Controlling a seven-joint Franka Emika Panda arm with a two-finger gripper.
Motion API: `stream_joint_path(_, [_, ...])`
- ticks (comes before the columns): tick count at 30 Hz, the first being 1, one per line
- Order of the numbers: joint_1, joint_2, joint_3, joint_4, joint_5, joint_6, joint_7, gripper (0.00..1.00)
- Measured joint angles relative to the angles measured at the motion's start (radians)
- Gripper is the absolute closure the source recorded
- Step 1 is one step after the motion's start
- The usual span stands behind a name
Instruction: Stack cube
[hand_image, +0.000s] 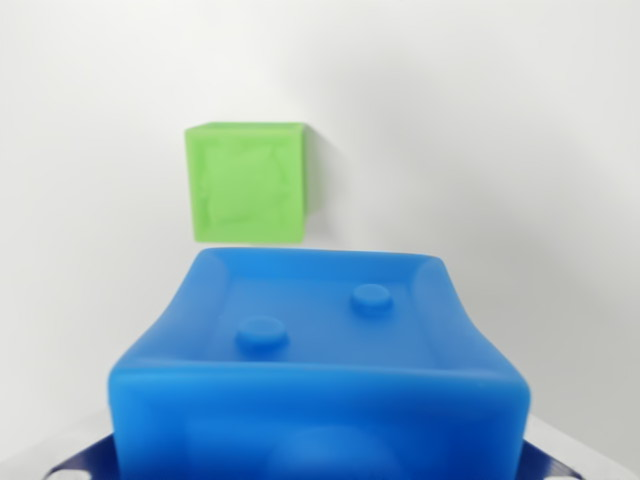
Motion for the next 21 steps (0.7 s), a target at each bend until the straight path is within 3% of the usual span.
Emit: stream_joint_path(21, [0.052,-0.019,0.021,-0.008,-0.001,-0.011,0.071,1.0])
